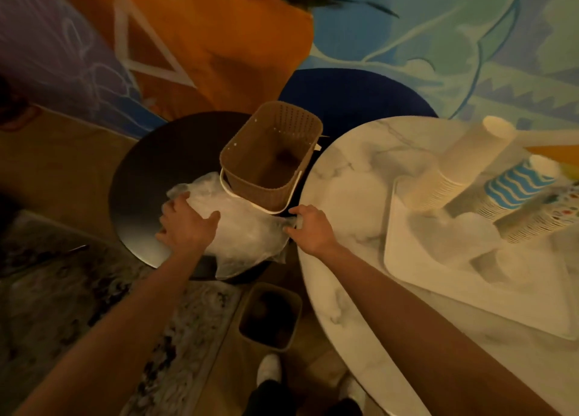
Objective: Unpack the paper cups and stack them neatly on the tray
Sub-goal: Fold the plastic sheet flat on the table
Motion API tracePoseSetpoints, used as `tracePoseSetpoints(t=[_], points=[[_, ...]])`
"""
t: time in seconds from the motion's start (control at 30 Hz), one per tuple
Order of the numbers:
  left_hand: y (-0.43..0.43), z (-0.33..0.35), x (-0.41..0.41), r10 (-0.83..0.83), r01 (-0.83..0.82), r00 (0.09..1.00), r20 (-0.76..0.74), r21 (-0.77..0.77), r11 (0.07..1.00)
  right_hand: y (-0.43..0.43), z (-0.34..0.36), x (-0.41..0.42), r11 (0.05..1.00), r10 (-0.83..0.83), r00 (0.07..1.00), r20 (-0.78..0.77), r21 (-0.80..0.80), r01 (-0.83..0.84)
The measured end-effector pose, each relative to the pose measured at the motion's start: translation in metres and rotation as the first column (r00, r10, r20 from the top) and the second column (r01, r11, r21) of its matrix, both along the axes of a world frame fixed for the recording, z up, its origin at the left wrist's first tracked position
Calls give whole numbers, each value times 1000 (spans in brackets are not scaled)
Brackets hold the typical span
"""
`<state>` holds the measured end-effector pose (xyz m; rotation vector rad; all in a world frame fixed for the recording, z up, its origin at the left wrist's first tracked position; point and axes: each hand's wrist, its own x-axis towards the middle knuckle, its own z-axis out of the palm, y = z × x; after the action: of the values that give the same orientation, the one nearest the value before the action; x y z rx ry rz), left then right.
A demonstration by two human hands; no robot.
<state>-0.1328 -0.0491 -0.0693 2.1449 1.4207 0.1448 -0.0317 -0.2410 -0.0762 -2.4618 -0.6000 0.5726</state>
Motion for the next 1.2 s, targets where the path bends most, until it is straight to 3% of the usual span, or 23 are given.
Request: tracePoseSetpoints(t=[0.07, 0.2, 0.37, 0.43, 0.53, 0.67, 0.8, 0.9, 1.0, 1.07, 1.13, 1.2], points=[[15, -10, 0, -3, 2, 1000, -31, -34, 999, 10, -8, 0, 996, 2, 1000, -19, -84, -3], [35, -26, 1, -196, 198, 967, -165, -3, 980, 21, -18, 0, 978, -12, 999, 30, -206, 18], [43, -35, 4, -261, 284, 935, -242, 68, 956, 21, -23, 1, 995, -68, 997, 42, -70, 71], [40, -33, 4, -268, 284, 948, -172, 79, 956, 17, -18, 0, 996, -86, 994, 61, -6, 87], [30, -16, 1, -352, 337, 934, 60, 175, 925, 12, -1, -2, 980, -91, 991, 102, 187, 71], [5, 26, -1, -582, 576, 743, 331, 128, 808, 9, 38, -10, 922, 34, 989, 146, 377, -87], [-38, 73, 9, -706, 784, 510, 492, 71, 617, 4, 71, -15, 893, 268, 950, 159, 328, -307], [-71, 96, 18, -689, 836, 430, 583, 30, 547, -19, 86, -16, 873, 246, 968, 44, 425, -240], [-90, 108, 28, -407, 739, 470, 783, -98, 666, -53, 98, -10, 843, 100, 995, 2, 532, -86], [-103, 112, 34, -189, 655, 555, 810, -286, 699, -80, 108, -5, 781, 10, 994, -109, 622, 60], [-120, 109, 39, -142, 625, 667, 732, -446, 640, -104, 119, -1, 694, -9, 955, -298, 685, 220], [-145, 102, 41, -236, 647, 702, 672, -464, 605, -124, 124, 4, 624, 9, 896, -444, 703, 342]])
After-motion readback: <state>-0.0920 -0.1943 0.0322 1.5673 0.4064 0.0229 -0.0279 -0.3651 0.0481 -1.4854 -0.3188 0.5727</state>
